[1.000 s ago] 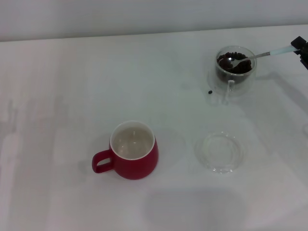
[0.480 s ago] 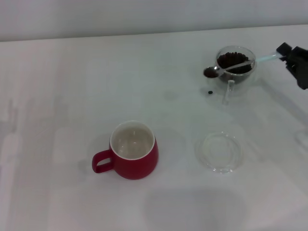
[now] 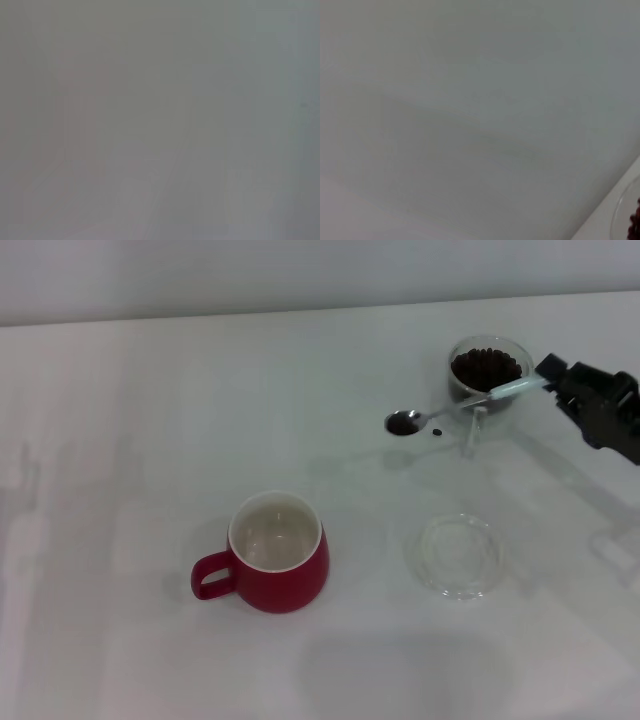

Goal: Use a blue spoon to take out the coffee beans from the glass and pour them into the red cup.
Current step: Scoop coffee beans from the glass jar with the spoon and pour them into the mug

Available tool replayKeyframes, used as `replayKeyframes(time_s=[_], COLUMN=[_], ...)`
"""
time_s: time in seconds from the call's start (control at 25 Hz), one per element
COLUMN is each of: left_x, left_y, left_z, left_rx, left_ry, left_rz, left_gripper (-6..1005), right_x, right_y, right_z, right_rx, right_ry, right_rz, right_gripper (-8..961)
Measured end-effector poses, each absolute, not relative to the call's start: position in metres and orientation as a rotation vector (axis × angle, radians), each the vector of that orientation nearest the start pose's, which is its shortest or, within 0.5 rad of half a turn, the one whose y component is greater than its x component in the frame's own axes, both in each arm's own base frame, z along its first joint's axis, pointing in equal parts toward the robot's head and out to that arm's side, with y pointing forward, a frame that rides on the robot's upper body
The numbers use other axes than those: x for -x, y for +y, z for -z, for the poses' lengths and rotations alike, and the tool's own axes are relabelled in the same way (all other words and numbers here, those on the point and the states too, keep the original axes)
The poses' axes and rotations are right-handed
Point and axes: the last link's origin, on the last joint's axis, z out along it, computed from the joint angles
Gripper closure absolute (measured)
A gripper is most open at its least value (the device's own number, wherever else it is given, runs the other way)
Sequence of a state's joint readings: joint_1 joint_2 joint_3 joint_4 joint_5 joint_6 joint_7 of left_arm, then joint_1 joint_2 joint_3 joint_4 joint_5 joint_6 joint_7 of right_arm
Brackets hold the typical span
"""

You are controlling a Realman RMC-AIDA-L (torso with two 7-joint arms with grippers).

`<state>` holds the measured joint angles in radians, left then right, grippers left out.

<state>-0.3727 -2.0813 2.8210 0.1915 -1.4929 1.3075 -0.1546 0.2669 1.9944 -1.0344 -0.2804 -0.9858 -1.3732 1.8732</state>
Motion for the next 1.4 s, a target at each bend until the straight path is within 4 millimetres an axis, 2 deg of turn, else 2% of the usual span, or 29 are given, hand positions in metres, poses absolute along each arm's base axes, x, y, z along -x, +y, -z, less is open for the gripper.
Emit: replayKeyframes(time_s=[0.76, 1.4], left_x=[0.339, 0.340], left_y=[0.300, 0.297], left_z=[0.014, 0.016], left_rx=[1.463, 1.460], left_ry=[-0.620, -0.631], left_rz=[0.766, 0.767], left_gripper=[334, 335], right_x=[-0.326, -0.300], right_y=[0.273, 0.281], right_z=[0.001, 0.017], right_rx=[1.782, 1.983], right_ry=[1.771, 1.714], right_rz=[-1.477, -1.439], right_gripper=[807, 808])
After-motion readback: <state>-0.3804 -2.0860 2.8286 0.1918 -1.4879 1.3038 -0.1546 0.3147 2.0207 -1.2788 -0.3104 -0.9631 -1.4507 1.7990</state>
